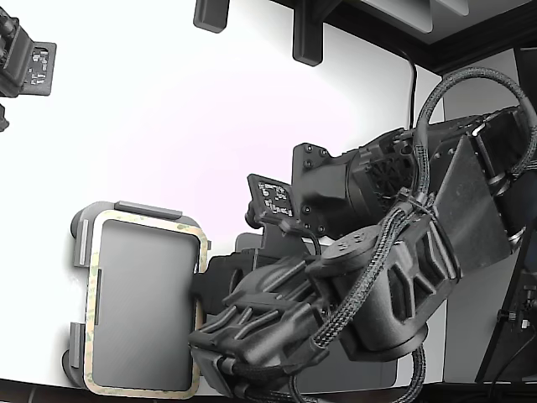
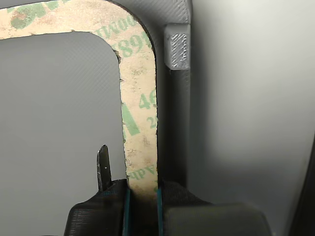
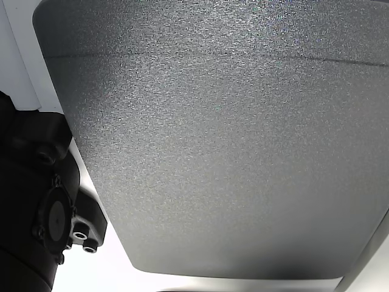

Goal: Grab top frame and put it into gray box.

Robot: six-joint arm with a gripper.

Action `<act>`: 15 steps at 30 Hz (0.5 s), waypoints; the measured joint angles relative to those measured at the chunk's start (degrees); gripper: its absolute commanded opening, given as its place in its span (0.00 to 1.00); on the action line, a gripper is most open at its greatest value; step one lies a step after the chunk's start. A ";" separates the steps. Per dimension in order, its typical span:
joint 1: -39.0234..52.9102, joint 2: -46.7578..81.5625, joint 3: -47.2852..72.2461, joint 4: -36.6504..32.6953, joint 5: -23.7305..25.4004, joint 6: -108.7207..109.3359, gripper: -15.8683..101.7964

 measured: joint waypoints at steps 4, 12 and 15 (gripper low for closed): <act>-0.09 0.00 0.00 0.00 -0.09 0.00 0.03; -0.53 0.44 0.97 0.00 0.09 -0.62 0.03; -0.70 1.05 1.23 0.00 0.09 -0.97 0.03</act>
